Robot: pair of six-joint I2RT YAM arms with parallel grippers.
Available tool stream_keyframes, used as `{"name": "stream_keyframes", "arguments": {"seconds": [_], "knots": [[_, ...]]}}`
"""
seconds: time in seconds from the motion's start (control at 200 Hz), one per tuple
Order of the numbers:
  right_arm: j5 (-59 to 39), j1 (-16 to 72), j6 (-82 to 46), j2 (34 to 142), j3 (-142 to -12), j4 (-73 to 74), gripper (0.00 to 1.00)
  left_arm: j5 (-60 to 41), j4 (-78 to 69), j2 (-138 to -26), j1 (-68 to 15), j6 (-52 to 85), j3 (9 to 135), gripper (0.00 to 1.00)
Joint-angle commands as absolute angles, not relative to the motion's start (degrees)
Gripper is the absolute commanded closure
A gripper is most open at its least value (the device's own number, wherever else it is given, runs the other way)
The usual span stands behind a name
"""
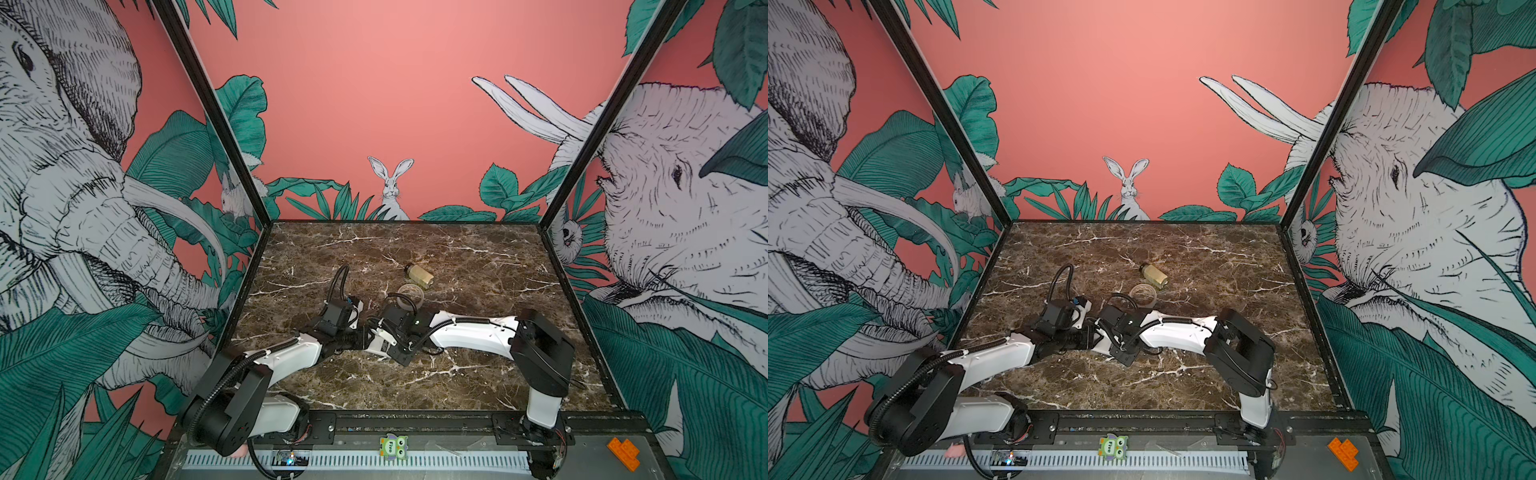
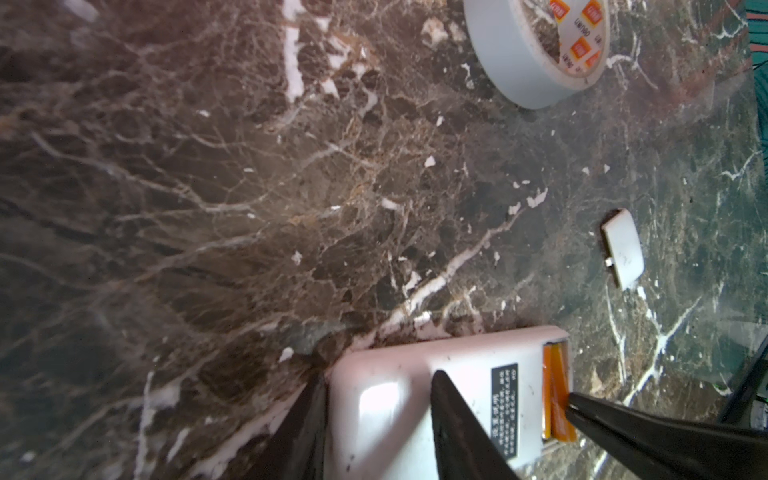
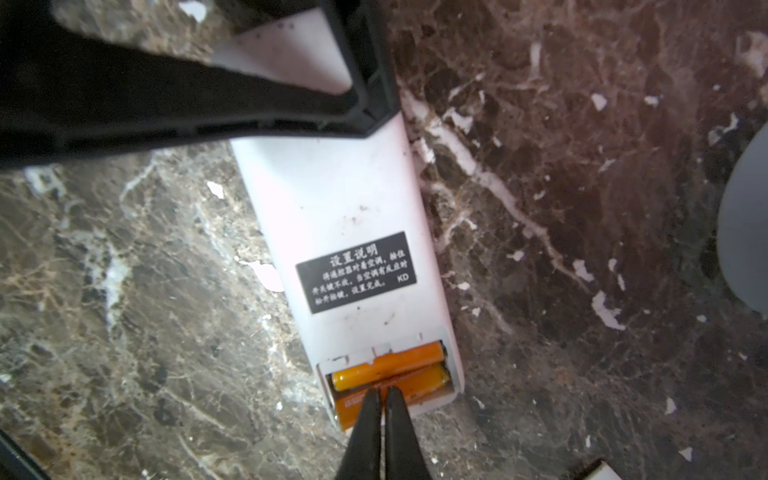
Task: Load the batteries into the remote control
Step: 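Hold the right gripper pressed on the batteries while the left gripper steadies the remote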
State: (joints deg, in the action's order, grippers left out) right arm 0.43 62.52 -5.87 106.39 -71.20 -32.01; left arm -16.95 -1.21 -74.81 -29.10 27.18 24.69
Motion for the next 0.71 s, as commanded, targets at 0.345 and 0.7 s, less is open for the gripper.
{"name": "stream_keyframes", "arguments": {"seconds": [0.345,0.7], "knots": [[-0.99,63.01,-6.2,106.79,-70.64,-34.54,0.95,-16.52,4.31,-76.29,-29.09,27.15,22.3,0.57],[-0.66,63.22,-6.11,107.9,-69.94,-35.05,0.96,-16.45,4.34,-76.56,-29.09,27.03,22.49,0.57]]}}
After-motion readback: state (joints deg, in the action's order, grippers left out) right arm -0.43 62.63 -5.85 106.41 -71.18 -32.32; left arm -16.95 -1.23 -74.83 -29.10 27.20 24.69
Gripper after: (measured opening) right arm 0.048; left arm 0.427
